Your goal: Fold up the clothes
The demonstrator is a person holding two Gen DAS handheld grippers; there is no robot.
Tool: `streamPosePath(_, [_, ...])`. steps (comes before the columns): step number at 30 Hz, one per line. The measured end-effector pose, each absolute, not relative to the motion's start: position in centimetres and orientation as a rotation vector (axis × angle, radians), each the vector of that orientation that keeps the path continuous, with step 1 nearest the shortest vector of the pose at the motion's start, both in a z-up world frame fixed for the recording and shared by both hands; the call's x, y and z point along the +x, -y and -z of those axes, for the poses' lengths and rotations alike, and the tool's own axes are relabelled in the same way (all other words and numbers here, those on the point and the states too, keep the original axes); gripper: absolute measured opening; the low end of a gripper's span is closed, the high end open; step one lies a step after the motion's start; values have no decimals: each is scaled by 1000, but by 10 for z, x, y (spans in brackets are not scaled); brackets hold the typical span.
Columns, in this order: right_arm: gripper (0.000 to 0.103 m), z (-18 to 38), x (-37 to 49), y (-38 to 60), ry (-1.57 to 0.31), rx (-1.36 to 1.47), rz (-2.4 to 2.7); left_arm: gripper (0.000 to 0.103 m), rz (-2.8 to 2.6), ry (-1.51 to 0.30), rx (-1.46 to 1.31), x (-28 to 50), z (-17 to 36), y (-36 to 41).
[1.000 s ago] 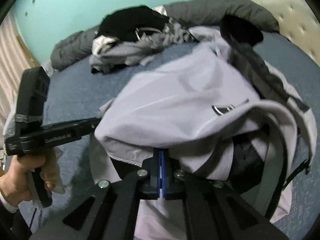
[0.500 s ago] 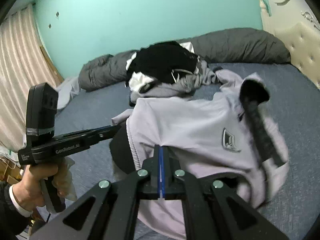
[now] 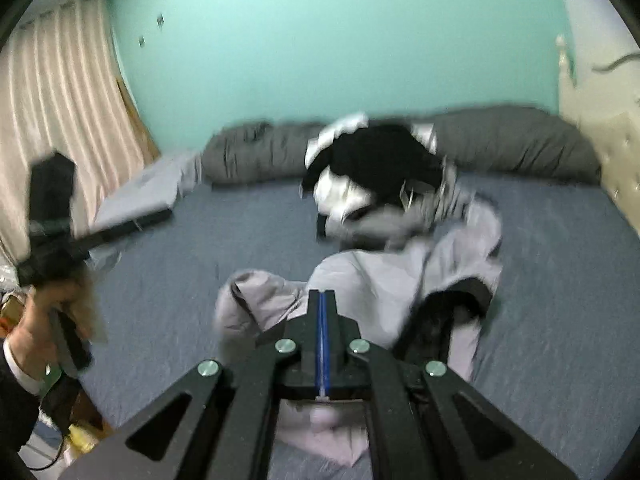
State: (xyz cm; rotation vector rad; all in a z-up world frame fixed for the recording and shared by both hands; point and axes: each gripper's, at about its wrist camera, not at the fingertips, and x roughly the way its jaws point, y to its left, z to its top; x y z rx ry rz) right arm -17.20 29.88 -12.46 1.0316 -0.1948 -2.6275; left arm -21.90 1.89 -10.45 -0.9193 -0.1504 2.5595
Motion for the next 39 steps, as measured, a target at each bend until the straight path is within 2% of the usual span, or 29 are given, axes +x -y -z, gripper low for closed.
streamPosePath(7, [1,200,-173,-258,104,1253,2482,0,-2554,172,-1044,-210,162,6])
streamPosePath(9, [9,217,-177,-245,69,1278,2456,0,-2554,151,-1073,-209,178,9])
streamPosePath(10, [24,224,-180,-238,45,1292,2453,0,-2555,148,-1086,-210,185,10])
streamPosePath(11, [46,232,-184,-230,21,1306,2451,0,-2555,144,-1099,-211,191,11])
streamPosePath(13, [66,245,-192,-218,-7,1322,2444,0,-2553,152,-1116,-211,202,15])
streamPosePath(22, [66,296,-237,-168,-74,1352,2408,2,-2587,227,-1197,-225,247,50])
streamPosePath(23, [66,301,-242,-162,-81,1356,2404,5,-2592,238,-1206,-226,250,54])
streamPosePath(25, [66,312,-250,-151,-90,1356,2395,20,-2600,266,-1220,-228,257,62])
streamPosePath(26, [66,317,-253,-145,-92,1353,2391,33,-2604,293,-1225,-228,262,68])
streamPosePath(27, [66,322,-256,-140,-97,1352,2390,40,-2605,324,-1227,-229,266,73])
streamPosePath(34, [66,365,-281,-116,-212,1457,2449,45,-2609,334,-1244,-228,284,83])
streamPosePath(36, [61,372,-284,-118,-193,1468,2443,45,-2610,334,-1248,-228,288,84])
streamPosePath(37, [48,375,-286,-120,-187,1470,2440,45,-2610,334,-1249,-228,289,84])
streamPosePath(38, [31,377,-287,-121,-181,1472,2438,45,-2611,332,-1251,-229,291,83])
streamPosePath(39, [24,380,-288,-123,-174,1474,2435,45,-2609,330,-1252,-229,293,83])
